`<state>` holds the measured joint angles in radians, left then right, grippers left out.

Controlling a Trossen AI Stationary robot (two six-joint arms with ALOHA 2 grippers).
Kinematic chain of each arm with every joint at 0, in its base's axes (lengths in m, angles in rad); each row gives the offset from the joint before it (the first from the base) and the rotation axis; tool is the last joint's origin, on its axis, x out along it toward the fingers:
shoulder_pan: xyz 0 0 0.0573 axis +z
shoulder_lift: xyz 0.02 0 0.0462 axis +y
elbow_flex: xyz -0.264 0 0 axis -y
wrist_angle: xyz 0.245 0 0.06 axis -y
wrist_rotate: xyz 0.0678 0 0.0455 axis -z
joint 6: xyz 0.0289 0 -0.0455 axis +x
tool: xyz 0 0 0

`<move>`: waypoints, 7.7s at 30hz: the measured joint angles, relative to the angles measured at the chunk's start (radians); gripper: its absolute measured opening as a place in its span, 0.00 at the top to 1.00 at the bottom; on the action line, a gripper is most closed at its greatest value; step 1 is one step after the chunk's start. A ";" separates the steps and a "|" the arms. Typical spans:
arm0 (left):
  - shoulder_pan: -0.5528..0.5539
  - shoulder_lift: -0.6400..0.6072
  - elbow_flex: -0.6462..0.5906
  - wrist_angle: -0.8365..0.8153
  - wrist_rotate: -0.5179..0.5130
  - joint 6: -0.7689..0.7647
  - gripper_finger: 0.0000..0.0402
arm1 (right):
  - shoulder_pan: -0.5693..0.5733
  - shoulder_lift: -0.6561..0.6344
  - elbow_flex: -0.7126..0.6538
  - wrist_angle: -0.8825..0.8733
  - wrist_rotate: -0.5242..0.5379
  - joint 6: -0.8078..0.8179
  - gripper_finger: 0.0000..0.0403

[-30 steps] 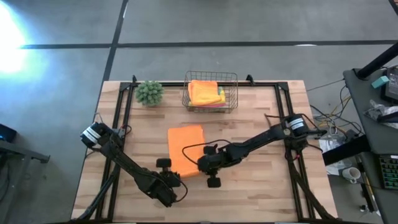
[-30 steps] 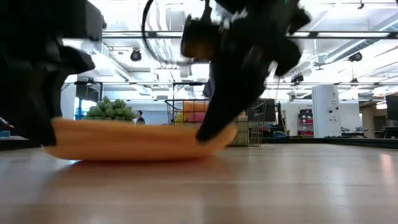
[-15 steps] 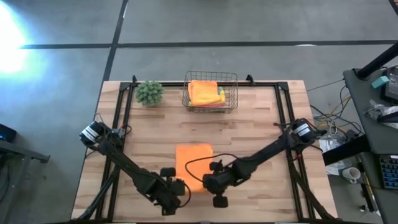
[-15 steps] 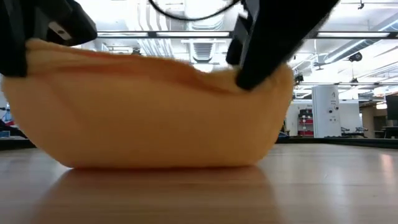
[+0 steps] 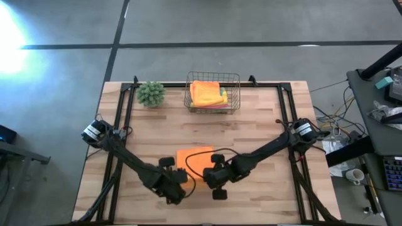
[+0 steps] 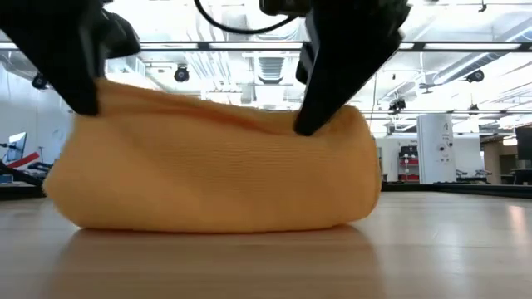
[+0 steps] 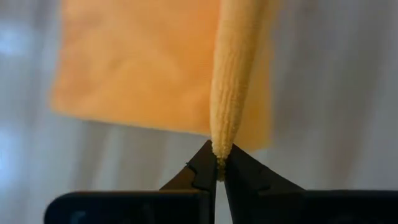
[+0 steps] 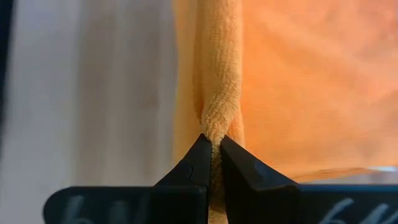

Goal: Fold microfiber towels
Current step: Fold the orange towel, then put the orange folded towel into the wire basket

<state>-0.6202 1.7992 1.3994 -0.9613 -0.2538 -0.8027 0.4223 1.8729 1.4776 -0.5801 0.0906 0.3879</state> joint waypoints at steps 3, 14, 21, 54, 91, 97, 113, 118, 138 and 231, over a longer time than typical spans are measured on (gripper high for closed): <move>0.037 0.000 -0.003 -0.037 -0.018 0.040 0.99 | -0.034 -0.001 0.000 -0.018 0.030 -0.043 0.97; 0.154 0.000 -0.065 -0.052 -0.021 0.164 0.99 | -0.181 -0.001 -0.011 -0.058 0.040 -0.221 0.97; 0.211 0.000 -0.116 -0.051 -0.025 0.188 0.99 | -0.242 0.003 -0.012 -0.056 0.034 -0.259 0.97; 0.261 0.000 -0.119 -0.121 -0.065 0.290 0.55 | -0.314 -0.033 -0.013 -0.091 0.111 -0.193 0.70; 0.207 0.071 -0.174 0.357 -0.031 0.311 0.55 | -0.136 -0.443 -0.389 -0.167 0.014 -0.015 0.83; 0.181 0.078 -0.216 0.342 -0.006 0.310 0.55 | -0.136 -0.438 -0.394 -0.102 0.014 -0.015 0.81; 0.163 -0.003 -0.227 0.083 -0.006 0.471 0.55 | -0.136 -0.431 -0.392 0.041 0.011 -0.061 0.80; 0.139 -0.071 -0.229 0.073 -0.012 0.432 0.55 | -0.136 -0.431 -0.392 0.055 0.011 -0.058 0.75; -0.033 -0.023 -0.245 0.095 -0.179 0.221 0.55 | -0.132 -0.320 -0.407 0.361 0.014 -0.323 0.50; 0.437 -0.550 -0.313 0.276 -0.171 0.843 1.00 | -0.283 -0.055 0.356 -0.319 0.250 -0.226 0.97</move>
<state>-0.1829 1.2495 1.0863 -0.6854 -0.4248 0.0401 0.1397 1.8175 1.8340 -0.8996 0.3411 0.1624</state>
